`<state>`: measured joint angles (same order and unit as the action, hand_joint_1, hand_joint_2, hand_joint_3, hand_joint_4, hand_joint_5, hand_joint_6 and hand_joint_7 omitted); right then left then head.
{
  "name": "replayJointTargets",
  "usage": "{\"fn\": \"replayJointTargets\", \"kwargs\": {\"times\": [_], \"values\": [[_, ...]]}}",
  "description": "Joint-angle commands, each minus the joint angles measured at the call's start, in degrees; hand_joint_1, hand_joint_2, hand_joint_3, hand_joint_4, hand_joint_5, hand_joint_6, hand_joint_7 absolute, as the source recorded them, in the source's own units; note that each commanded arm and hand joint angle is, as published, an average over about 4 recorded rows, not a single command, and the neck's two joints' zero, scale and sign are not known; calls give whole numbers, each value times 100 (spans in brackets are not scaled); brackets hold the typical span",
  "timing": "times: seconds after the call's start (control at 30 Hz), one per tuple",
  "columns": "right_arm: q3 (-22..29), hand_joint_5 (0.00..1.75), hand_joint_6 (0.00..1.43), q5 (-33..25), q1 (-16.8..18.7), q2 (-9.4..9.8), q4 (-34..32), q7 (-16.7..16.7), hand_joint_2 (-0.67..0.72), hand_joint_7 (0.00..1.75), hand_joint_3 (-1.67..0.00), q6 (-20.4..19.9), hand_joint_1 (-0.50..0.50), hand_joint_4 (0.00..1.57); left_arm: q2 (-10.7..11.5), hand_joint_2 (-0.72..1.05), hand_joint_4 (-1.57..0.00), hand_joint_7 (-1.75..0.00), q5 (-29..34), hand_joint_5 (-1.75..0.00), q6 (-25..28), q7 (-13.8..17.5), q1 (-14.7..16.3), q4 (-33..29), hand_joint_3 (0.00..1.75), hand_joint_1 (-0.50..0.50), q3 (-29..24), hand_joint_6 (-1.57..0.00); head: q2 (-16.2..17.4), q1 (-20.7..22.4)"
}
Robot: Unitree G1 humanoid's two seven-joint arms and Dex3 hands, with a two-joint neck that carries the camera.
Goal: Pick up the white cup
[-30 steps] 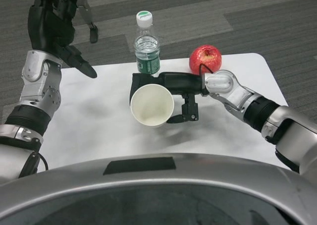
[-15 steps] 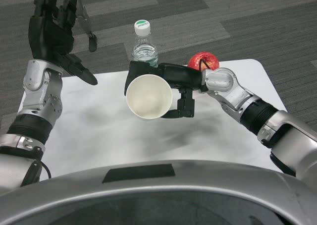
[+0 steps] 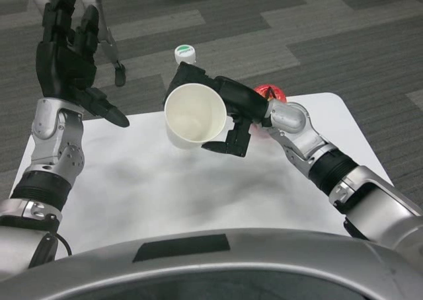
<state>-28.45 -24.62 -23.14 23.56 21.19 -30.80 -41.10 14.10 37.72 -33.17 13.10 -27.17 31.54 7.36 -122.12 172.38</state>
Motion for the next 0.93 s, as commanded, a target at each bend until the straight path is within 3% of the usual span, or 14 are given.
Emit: {"fn": "replayJointTargets", "kwargs": {"times": [0.03, 0.2, 0.4, 0.63, 0.93], "values": [[166, 165, 0, -23, 183, -146, 39, 483, -41, 168, -151, -67, -44, 10, -39, -64, 0, -42, 1, -21, -62, -2, 56, -40, 9, -39, -160, 0, -16, 21], [274, 160, 0, -3, 337, -198, -45, 1160, -45, 168, -155, -109, -46, 26, -57, -64, 0, -38, -19, -21, -106, -9, 124, -69, 9, -39, -288, 0, -66, -8], [133, 155, 0, -3, 512, 65, -480, 1801, -45, 164, -155, -60, -42, 19, -65, -64, 0, -42, -19, -21, -119, -9, 133, -69, 9, -39, -319, 0, -110, -12], [37, 145, 0, -14, 616, 239, -880, 2038, -54, 161, -151, 8, -42, 21, -65, -64, 0, -38, -19, -21, -119, -9, 133, -54, 9, -39, -334, 0, -143, -42], [243, 142, 0, -16, 694, 430, -1211, 2101, -54, 156, -151, 79, -42, 20, -65, -64, 0, -40, -19, -21, -119, -9, 133, -46, 9, -39, -364, 0, -176, -74]]}}
